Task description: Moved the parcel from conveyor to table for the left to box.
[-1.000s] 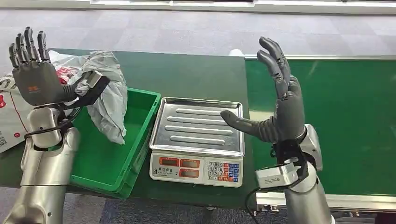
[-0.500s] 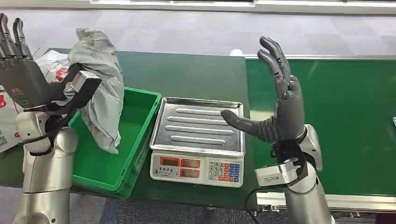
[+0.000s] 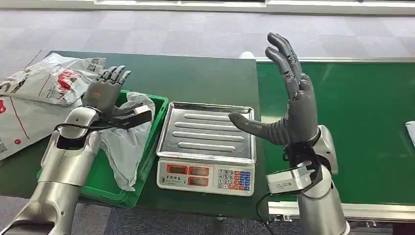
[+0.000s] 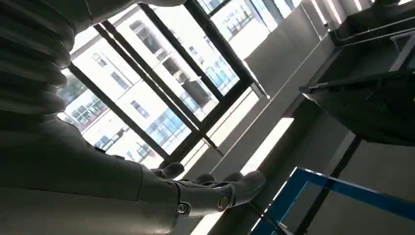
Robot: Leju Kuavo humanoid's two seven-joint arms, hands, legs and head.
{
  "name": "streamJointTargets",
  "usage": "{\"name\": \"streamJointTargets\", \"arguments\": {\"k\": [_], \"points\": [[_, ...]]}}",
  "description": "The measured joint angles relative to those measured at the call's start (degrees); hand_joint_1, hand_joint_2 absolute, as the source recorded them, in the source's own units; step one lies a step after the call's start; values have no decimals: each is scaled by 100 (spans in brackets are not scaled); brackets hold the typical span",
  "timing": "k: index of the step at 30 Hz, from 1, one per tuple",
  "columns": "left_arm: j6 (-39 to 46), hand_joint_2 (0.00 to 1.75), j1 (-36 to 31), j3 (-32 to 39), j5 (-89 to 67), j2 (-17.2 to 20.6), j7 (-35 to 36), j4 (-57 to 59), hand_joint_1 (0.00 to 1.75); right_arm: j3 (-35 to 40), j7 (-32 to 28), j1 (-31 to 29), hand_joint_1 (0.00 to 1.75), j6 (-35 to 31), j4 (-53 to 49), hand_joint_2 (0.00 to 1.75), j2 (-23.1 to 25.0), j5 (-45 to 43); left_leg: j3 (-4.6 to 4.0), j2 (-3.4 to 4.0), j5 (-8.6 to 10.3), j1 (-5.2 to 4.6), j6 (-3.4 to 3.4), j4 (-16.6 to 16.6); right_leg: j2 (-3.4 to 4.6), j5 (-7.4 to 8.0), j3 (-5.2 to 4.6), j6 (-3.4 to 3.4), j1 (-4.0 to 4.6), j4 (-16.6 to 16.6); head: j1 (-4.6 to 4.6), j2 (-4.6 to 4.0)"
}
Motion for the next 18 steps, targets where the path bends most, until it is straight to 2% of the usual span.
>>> {"name": "streamJointTargets", "arguments": {"k": [8, 15, 16, 18], "points": [[-101, 0, 1, -136, 5, 46, 64, 219, 0, 0, -20, 28, 0, -15, 15, 175, 0, 0, -3, -2, -3, 0, 3, 0, -1, -1, -1, 1, 0, 0, 0, 0], [310, 0, 27, -138, 5, 46, 350, -179, 0, -2, -2, 130, 0, -59, 15, 175, -7, -2, -2, -3, -2, 0, 3, 0, -2, -1, 0, 1, 0, 0, 0, 0], [453, 175, 36, -138, 9, 46, 356, -243, 0, -2, -2, 140, 0, -66, 15, 175, -9, -2, -2, -3, -2, 0, 3, 0, -1, -1, -2, 1, 0, 0, 0, 0], [1036, 175, 50, -133, 375, 17, 249, -385, 0, -9, 7, 161, 0, -88, 15, 175, -9, -2, -2, -2, -2, 0, 3, 1, -2, -1, -4, 1, 0, 0, 0, 0]]}}
